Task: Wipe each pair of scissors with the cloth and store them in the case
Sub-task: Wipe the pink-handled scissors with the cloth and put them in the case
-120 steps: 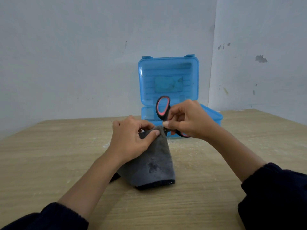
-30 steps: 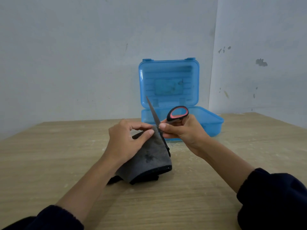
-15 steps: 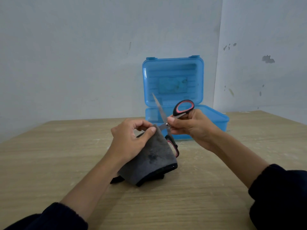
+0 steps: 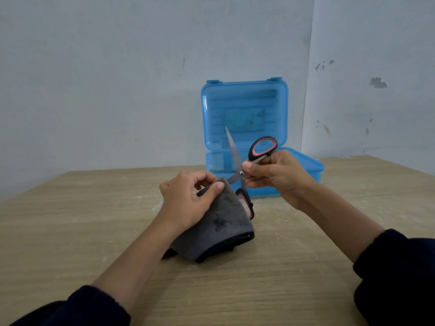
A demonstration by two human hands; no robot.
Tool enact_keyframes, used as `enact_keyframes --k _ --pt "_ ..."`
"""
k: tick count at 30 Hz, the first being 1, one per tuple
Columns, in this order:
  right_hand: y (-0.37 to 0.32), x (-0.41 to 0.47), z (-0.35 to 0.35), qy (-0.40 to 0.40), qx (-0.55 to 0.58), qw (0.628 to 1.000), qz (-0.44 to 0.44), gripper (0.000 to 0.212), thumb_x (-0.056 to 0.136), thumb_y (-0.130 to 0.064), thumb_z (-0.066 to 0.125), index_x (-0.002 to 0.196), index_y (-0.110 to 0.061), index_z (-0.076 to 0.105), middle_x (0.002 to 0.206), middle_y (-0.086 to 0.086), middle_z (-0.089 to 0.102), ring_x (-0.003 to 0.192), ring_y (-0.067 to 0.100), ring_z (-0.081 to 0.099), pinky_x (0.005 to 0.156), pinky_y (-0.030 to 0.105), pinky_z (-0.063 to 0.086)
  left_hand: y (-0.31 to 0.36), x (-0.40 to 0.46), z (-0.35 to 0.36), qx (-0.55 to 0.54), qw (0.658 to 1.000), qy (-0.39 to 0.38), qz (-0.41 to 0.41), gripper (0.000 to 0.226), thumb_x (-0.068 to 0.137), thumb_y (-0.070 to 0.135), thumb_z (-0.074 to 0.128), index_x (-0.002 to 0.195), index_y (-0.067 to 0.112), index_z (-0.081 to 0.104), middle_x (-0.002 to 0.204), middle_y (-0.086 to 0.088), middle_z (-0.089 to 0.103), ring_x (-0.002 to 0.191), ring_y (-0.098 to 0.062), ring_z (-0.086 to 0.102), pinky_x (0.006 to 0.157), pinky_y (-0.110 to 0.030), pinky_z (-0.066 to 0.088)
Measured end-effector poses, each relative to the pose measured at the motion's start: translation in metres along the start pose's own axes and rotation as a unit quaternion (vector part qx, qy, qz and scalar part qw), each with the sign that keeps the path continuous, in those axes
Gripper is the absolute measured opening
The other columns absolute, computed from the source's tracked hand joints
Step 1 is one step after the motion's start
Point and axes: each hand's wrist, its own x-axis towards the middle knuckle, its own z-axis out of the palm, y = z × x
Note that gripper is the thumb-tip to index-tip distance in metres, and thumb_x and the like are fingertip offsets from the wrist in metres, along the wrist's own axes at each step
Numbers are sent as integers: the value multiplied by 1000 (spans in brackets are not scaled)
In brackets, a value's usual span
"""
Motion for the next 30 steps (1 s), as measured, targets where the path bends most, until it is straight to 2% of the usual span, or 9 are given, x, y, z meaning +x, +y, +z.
enact_keyframes --k 2,5,7,9,12,18,22,27,30 --pt "0 1 -6 11 5 1000 15 14 84 -8 63 71 -2 64 55 0 64 50 7 62 54 17 54 -3 1 0 -5 1000 -5 -12 17 67 54 55 63 39 60 64 30 62 72 12 53 98 -42 34" --pt "1 1 -13 18 12 999 33 17 86 -13 62 73 -4 63 56 0 62 51 8 62 53 18 53 -10 2 -1 -24 999 -11 -30 21 70 53 60 70 33 66 65 18 65 70 8 56 99 -45 37" --pt "0 1 -17 24 27 998 41 18 89 -15 59 73 -6 63 57 -2 63 52 8 61 52 19 53 -13 2 -3 -50 998 -7 -42 26 67 55 59 72 31 68 67 13 67 69 2 58 95 -45 42" --pt "-4 2 -22 44 26 998 44 19 91 -18 55 76 -9 62 62 -3 67 54 8 64 51 19 52 -14 2 -5 -92 994 16 -55 16 71 47 66 70 31 69 68 12 68 67 -2 58 85 -36 47" --pt "-11 1 -27 27 -118 992 39 17 92 -21 55 80 -9 59 69 0 65 56 9 66 55 20 49 -13 2 -8 -159 982 71 -74 4 76 30 71 74 27 72 68 12 68 69 -5 57 74 -24 44" --pt "-31 -4 -34 -67 -402 913 -8 25 87 -22 62 66 -9 60 62 8 63 58 17 61 62 29 50 -9 2 -5 -248 956 99 -117 4 77 27 71 72 28 72 78 5 72 75 -10 60 72 -22 45" --pt "-27 -6 -21 -91 -468 878 -44 28 84 -25 64 57 -18 60 54 -2 60 48 6 56 55 17 43 -3 0 -2 -210 974 54 -73 3 75 30 72 76 28 73 78 6 73 73 -8 63 73 -25 48" --pt "-19 -2 -9 -78 -456 882 -90 30 82 -28 66 63 -5 65 60 12 67 55 9 58 60 28 46 13 -6 1 -128 992 -7 6 20 67 46 67 78 32 74 78 16 73 76 -7 67 78 -27 51" --pt "-17 -2 -9 -60 -423 899 -99 26 81 -30 68 60 -17 63 56 -1 67 49 -1 61 55 10 44 16 -7 -4 -119 992 -4 36 8 72 38 71 77 32 74 78 18 73 76 -6 66 79 -24 50"
